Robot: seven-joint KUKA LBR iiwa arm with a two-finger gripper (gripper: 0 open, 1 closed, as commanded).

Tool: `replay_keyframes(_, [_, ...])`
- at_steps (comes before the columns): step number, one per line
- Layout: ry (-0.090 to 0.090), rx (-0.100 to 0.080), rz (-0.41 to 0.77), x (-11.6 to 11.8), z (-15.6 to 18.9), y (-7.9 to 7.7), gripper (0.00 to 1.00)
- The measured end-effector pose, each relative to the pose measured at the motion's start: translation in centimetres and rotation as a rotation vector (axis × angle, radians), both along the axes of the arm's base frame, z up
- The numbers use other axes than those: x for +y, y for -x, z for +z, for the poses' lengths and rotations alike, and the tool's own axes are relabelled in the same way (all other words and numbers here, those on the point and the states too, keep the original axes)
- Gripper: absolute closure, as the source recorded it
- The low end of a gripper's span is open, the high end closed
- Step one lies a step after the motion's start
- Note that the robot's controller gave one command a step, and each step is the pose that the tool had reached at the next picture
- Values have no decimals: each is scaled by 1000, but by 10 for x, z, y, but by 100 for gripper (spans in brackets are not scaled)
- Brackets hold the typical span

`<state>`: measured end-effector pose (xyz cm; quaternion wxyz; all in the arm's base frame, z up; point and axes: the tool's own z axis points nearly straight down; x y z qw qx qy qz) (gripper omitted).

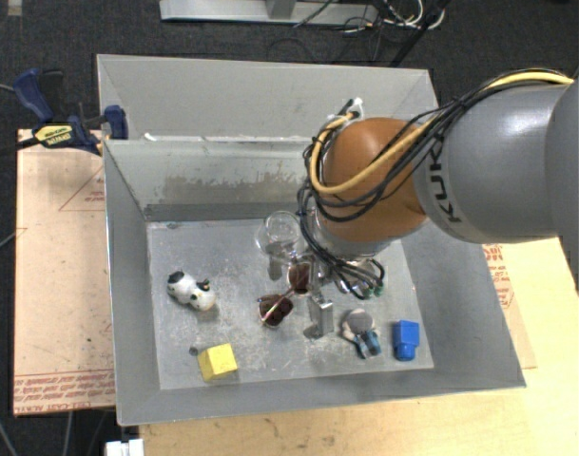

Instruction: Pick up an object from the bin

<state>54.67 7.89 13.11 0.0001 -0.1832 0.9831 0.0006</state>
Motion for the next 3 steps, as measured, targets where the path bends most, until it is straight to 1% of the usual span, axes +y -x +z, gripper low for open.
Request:
replay_keyframes(1, [0,-4,130,-12,-47,-18,0])
replay_keyframes(2, [-1,-5,229,-11,-60,-19,100])
replay_keyframes(3, [-1,-5,228,-11,-60,-19,100])
